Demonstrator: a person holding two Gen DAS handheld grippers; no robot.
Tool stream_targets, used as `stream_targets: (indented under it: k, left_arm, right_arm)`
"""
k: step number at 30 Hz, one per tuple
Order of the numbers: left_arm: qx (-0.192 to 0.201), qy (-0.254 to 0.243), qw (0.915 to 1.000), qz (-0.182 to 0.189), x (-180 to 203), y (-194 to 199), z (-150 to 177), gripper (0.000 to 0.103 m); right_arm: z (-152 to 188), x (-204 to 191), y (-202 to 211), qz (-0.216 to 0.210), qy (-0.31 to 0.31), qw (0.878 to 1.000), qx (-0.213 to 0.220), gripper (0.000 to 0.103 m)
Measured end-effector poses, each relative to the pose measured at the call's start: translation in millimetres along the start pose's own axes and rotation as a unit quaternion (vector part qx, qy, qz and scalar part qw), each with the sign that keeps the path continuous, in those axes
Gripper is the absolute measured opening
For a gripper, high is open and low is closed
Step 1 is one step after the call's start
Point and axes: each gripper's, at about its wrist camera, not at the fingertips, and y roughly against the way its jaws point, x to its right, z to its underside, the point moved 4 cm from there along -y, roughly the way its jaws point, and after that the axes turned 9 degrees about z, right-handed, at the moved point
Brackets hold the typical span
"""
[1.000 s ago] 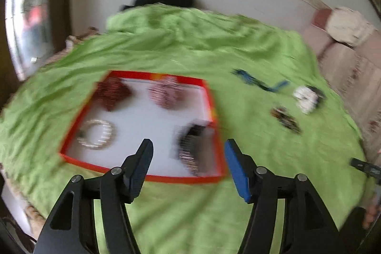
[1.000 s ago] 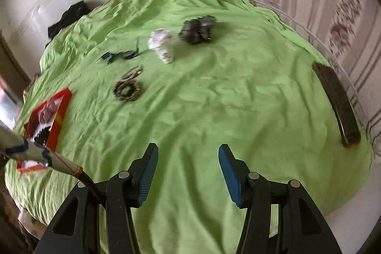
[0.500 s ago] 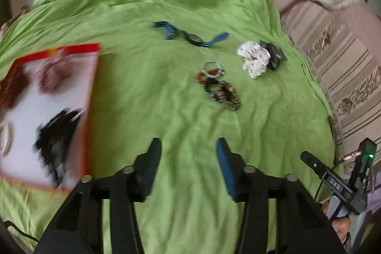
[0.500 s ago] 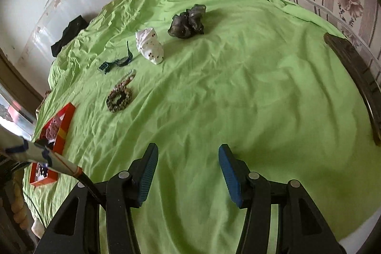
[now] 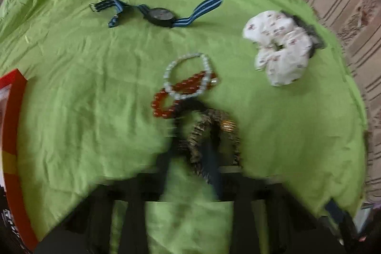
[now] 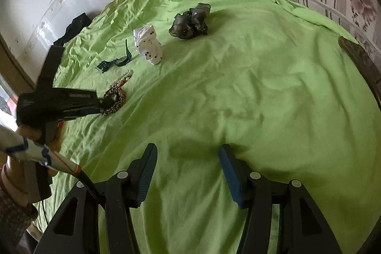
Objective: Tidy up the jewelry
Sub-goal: 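Move the left tool to the leopard-print scrunchie and grasp it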
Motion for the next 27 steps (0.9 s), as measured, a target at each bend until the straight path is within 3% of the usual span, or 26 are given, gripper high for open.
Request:
stream_targets:
  k: [3, 8, 14, 17, 21, 23, 25, 27]
  left_arm:
    - [0.014, 0.005, 0.9998, 0.01, -7.4, 20.4, 6.6, 0.013]
    - [0.037, 0.002, 0.9985, 0.04, -26.1, 81.5, 44.0, 0.013]
    - [0.046, 0.018, 0.9955, 0.081, -38.7, 120.6, 71.9, 0.013]
    - [0.065, 0.017, 0.9847, 0.161, -23.6, 147.0, 76.0, 0.013]
    - [0.088, -0.017, 0.9691, 0.229, 8.7, 176.4, 76.9, 0.018]
    - [0.104, -0.038, 0.9677, 0.227, 21.0, 187.1, 78.0, 0.042]
    - [0.123, -0.059, 0.9732, 0.185, 28.2, 191.7, 80.1, 0.051]
    - [0.117, -0.068, 0.9776, 0.162, 27.9, 184.8, 83.6, 0.051]
  right_arm:
    - [-1.7, 2.5, -1.7, -0.004, -0.006, 1.0, -0.003, 0.059]
    - [-0.9, 0.6, -1.7, 0.002, -0.001, 1.0, -0.002, 0.059]
    - [2.6, -2.6, 0.1, 0.017, 0.01, 1.0, -0.001, 0.059]
    - [4.6, -4.2, 1.5, 0.024, 0.016, 1.0, 0.0, 0.059]
    - [6.6, -7.2, 2.3, 0.037, 0.028, 0.999, 0.003, 0.06]
    - [7.8, -8.4, 3.2, 0.043, 0.033, 0.999, 0.005, 0.06]
    - [9.3, -9.3, 4.2, 0.046, 0.036, 0.998, 0.006, 0.06]
    - [10.0, -9.8, 5.5, 0.047, 0.038, 0.998, 0.007, 0.06]
